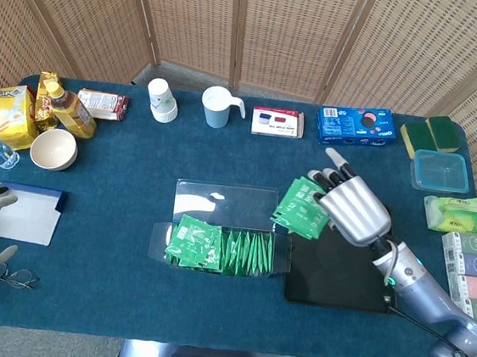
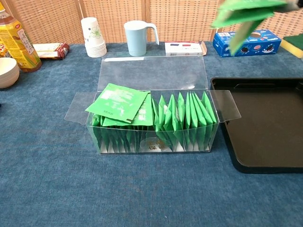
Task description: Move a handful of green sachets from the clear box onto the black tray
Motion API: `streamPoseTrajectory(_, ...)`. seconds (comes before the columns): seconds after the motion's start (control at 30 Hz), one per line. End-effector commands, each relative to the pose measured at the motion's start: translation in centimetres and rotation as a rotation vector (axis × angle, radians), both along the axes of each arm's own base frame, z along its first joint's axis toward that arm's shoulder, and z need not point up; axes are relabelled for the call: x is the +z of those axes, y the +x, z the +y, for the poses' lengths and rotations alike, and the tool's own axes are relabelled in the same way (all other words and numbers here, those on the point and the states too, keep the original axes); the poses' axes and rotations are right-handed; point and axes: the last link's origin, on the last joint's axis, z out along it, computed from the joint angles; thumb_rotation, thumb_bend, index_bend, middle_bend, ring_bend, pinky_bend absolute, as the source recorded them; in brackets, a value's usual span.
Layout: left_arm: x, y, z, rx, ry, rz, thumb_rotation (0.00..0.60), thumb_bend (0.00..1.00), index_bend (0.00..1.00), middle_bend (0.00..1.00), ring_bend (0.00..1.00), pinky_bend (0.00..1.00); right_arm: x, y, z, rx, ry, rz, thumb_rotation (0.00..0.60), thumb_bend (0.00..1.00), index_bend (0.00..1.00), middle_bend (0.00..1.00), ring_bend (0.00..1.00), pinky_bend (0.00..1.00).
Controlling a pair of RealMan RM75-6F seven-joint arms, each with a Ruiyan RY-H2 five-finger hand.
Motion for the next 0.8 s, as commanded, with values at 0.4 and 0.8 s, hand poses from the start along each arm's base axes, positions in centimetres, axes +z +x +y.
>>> streamPoseTrajectory(0.4, -0.1, 0.5, 0.0, -0.009, -0.007, 0.004, 0.592, 0.16, 0.2, 0.14, 0.18, 0.35, -1.8, -6.1, 0.8, -0.168, 0.048, 0.136, 0.6, 0.43, 0.61, 0.3, 0.29, 0.1)
streamPoseTrajectory(0.8, 0.2, 0.2, -0.4, 0.004, 0.004, 0.006, 0.592, 0.16, 0.19, 0.14, 0.18, 0.35, -2.7, -7.1, 0.0, -0.235, 0.041, 0.219, 0.6, 0.43, 0.0, 0.0, 0.0, 0.0)
